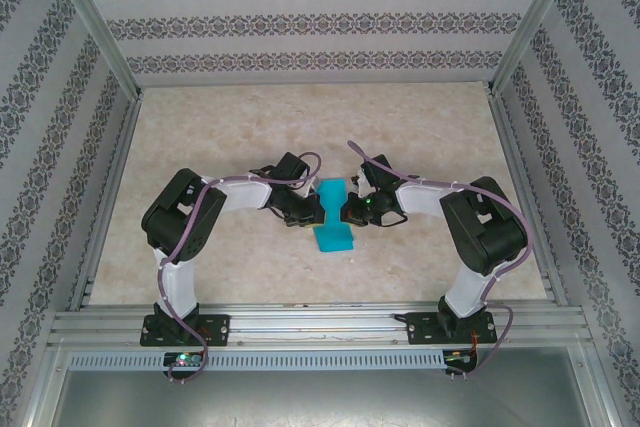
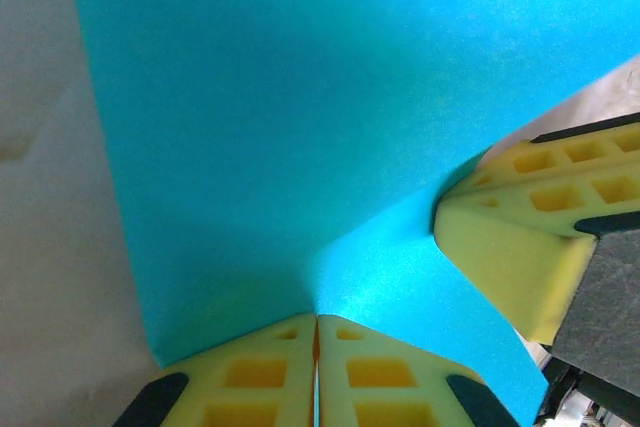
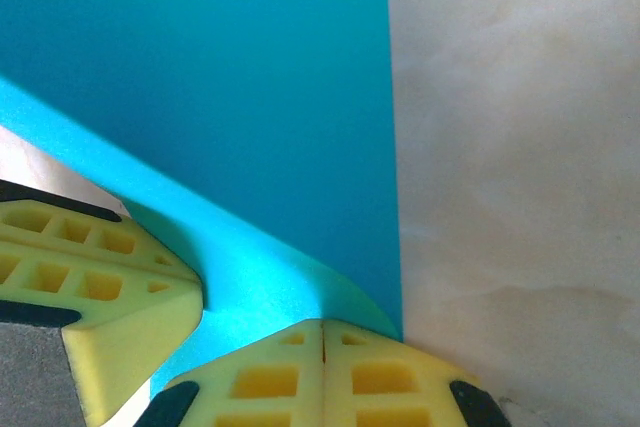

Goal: Fold a paper plane with a square sheet of paper (fold left side to right side)
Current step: Hold the square sheet of paper at the center of the table.

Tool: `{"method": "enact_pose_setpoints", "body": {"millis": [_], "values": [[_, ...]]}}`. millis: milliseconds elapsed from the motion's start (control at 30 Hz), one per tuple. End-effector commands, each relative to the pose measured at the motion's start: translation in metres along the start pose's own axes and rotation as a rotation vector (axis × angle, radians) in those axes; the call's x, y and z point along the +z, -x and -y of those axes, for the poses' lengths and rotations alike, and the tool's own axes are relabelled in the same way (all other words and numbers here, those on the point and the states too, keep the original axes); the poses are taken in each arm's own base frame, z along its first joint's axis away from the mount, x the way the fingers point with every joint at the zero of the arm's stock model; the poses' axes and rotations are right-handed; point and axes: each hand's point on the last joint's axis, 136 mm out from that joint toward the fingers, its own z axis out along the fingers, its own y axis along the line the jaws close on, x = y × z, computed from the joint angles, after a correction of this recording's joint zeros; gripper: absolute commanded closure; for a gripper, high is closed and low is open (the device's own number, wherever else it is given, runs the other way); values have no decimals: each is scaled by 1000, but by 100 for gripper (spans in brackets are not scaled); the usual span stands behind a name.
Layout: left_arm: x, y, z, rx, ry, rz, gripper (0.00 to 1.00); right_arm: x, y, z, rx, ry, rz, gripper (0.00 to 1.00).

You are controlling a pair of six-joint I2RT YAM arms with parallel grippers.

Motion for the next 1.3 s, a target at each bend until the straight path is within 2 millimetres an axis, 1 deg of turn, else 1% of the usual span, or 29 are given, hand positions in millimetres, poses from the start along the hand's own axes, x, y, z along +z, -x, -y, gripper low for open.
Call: {"method": "enact_pose_setpoints", "body": {"millis": [0, 167, 267, 367, 433, 700, 867, 967, 1133, 1267], "values": [[8, -10, -19, -27, 71, -50, 91, 4, -11, 14, 26, -52, -11, 100], [12, -11, -26, -44, 92, -61, 92, -7, 2, -17, -15, 61, 45, 100], [13, -12, -28, -53, 103, -64, 92, -19, 10, -35, -38, 128, 98, 100], [13, -12, -30, -56, 108, -65, 93, -27, 16, -47, -56, 173, 136, 100], [13, -12, -29, -53, 107, -64, 93, -27, 18, -52, -64, 188, 143, 100], [14, -11, -28, -51, 103, -67, 93, -7, 26, -63, -81, 200, 142, 100], [14, -12, -27, -45, 104, -71, 93, 6, 31, -59, -86, 171, 138, 100], [13, -13, -27, -42, 104, -76, 93, 11, 33, -51, -84, 136, 143, 100], [12, -18, -29, -41, 108, -90, 93, 22, 29, -26, -62, 39, 127, 100], [12, -24, -31, -40, 114, -106, 93, 29, 23, -10, -29, -11, 105, 100]]}}
